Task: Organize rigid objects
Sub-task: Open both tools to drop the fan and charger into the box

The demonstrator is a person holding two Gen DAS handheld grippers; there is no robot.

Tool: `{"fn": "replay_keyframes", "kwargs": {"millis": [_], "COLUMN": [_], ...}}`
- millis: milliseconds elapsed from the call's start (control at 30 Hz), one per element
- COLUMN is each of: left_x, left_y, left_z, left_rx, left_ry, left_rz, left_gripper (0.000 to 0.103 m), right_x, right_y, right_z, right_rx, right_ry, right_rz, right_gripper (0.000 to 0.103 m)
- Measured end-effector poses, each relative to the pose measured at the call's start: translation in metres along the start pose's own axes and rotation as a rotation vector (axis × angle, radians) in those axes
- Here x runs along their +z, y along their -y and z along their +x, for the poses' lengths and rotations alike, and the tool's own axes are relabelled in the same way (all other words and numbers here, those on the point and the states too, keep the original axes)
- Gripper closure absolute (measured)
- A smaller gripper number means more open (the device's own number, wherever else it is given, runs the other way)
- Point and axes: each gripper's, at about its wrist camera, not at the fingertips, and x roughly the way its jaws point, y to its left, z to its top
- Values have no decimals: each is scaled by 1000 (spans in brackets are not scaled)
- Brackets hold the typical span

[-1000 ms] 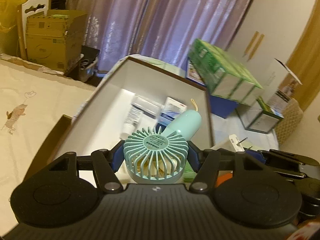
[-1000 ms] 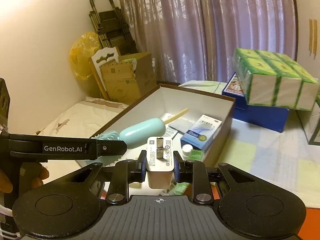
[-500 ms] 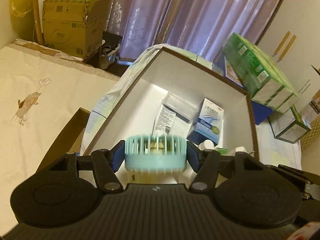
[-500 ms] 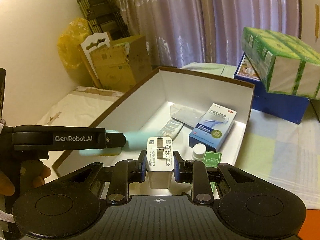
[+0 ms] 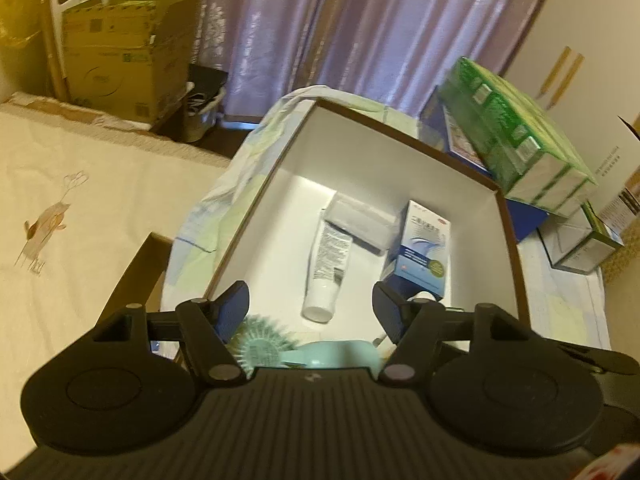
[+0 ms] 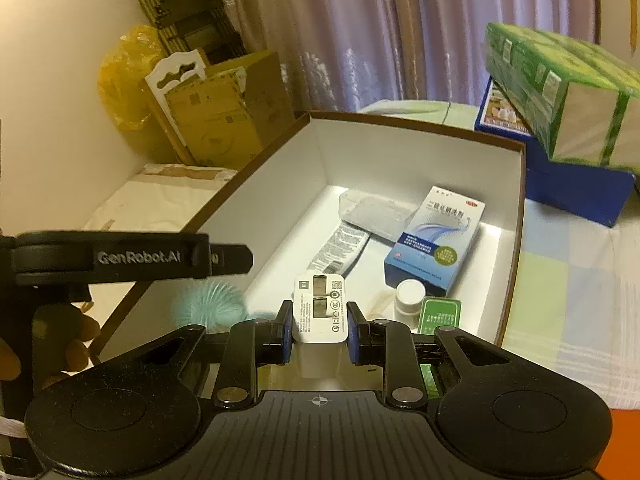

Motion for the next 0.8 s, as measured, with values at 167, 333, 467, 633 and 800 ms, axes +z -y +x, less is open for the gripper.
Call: {"fn": "replay_keyframes", "kwargs": {"millis": [167,333,467,633,800], "left_x": [-1,-6,-10,-12,-14], "left_y": [4,2,1,-1,-4], "left_z": [0,3,2,-1,-7], "left_rx": [-19,-26,-25,-24,-23], "left_ry": [-5,-37,-43,-43,-37], "left_rz": [39,49,62,64,66], "left_gripper": [39,39,39,39,39], "right_x": [-1,-7,-7,-8,-11], "right_y": [-2,-5,-7,-9,-12], "right_z": [4,7,3,1,-3], "right_rx": [-6,-11,-12,-27,-34], "right_ry": [-20,-40,-26,-25,-26], "right_rz": [3,7,5,3,2], "right_gripper": [80,80,80,80,80]}}
